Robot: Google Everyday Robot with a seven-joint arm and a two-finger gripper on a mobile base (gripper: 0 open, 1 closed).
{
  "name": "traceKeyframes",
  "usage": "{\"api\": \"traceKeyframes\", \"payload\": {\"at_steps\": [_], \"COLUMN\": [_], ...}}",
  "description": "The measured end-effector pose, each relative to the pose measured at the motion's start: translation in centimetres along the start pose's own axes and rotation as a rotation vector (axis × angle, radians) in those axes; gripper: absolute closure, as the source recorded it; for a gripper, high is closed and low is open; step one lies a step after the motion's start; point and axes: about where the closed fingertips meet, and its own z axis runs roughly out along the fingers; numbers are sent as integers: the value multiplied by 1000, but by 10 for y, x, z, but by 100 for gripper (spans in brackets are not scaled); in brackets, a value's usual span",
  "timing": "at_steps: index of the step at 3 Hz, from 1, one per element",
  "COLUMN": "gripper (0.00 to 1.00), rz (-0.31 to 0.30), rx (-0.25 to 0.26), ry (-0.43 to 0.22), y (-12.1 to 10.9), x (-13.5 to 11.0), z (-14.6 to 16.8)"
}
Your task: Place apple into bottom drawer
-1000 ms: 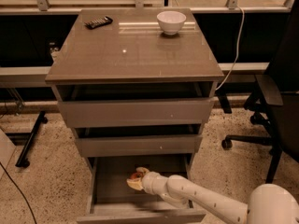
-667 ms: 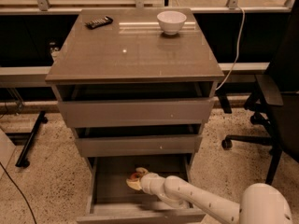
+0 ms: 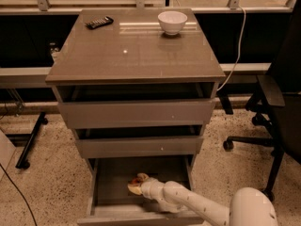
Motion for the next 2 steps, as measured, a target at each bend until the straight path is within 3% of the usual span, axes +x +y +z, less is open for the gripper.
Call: {"api": "traceKeyframes", "payload": {"at_steps": [1, 2], "gripper": [55, 31], "rz": [28, 45], "rx": [7, 8], "ry": [43, 95], "y": [-2, 0], "x": [26, 46], "z": [13, 18]}}
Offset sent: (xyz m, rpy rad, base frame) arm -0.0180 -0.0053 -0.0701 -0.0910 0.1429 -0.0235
